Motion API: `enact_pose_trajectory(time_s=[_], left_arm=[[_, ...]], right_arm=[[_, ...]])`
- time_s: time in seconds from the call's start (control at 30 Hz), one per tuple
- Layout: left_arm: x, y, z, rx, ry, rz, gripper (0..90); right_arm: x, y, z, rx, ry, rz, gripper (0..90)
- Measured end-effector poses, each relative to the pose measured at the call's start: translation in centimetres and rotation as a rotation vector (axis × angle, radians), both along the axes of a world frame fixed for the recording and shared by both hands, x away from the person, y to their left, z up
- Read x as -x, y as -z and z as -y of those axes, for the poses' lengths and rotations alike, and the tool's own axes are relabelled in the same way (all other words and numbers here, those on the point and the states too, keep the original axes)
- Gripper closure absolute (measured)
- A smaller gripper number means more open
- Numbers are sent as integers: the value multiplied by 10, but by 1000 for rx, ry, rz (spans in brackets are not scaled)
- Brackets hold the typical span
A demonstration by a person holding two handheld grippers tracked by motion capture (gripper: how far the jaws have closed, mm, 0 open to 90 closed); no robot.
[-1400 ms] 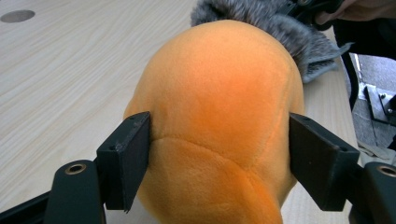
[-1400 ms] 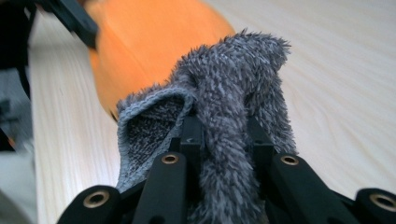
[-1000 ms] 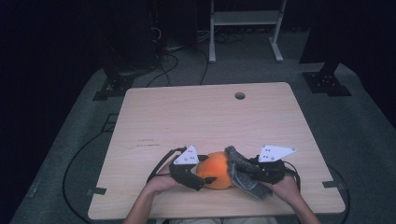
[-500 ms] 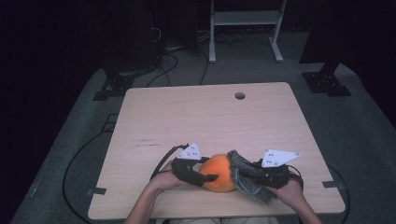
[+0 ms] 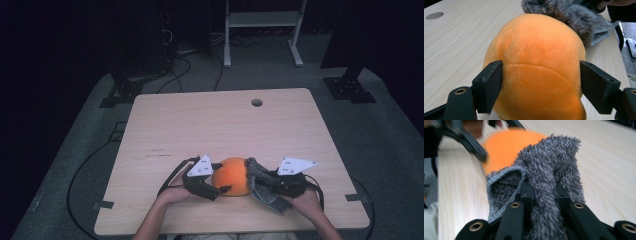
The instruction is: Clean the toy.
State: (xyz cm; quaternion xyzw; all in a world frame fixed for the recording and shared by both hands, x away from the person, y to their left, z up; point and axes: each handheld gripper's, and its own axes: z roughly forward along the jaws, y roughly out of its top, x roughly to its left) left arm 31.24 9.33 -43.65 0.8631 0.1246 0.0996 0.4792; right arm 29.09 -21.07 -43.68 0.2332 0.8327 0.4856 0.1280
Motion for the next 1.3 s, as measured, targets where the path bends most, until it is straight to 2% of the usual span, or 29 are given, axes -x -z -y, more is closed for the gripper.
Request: enact_pose_trajectory(time_s=[0.13,0.17,0.27,0.37,0.43,0.5,0.53,0.57,0.63,0.67,0.73,0.77,0.83,0.87,0.97,1.03,1.13,1.2,1.3], left_arm=[[1,2,-1,3,14,14,224],[1,2,-2,2,12,15,222],[2,2,-2,-3,22,22,225],[3,3,1,-20,39,39,228],[5,2,2,-29,41,46,228],[5,2,1,-31,42,46,227],[5,2,0,-24,43,38,224],[4,2,-1,-15,45,28,211],[1,-2,-4,33,28,-24,171],[-3,-5,-5,53,-6,-71,135],[-7,-5,-7,43,-37,-122,86],[-7,-2,-6,33,-36,-152,76],[-8,2,-2,-14,-25,-180,99],[-7,3,-1,-19,-24,-166,121],[-5,0,-3,0,-19,-136,225],[-5,0,-5,10,-23,-134,253],[-5,-2,-6,27,-20,-119,267],[-3,-5,-5,32,-10,-98,288],[2,-7,1,18,25,-41,307]], right_arm=[[-2,14,17,63,36,-82,737],[-1,13,20,75,40,-81,737],[2,1,20,25,36,-40,738],[3,-15,6,-41,-9,12,738],[2,-19,-4,-50,-31,31,738],[1,-19,-13,-26,-42,35,738],[1,-17,-15,-9,-41,40,738],[0,-13,-14,-19,-39,34,739],[0,-9,-9,-34,-29,17,739],[0,-8,-8,-31,-25,16,739],[2,-5,-5,-31,-22,4,738],[3,-4,-3,-35,-25,-1,739],[4,-4,-1,-32,-26,-2,738],[4,-3,-1,-31,-29,-3,738],[3,-2,3,-11,-23,3,738],[2,2,9,31,2,5,738],[-1,7,21,71,39,-37,738],[1,1,23,56,47,-16,738],[5,-15,15,-17,12,38,738]])
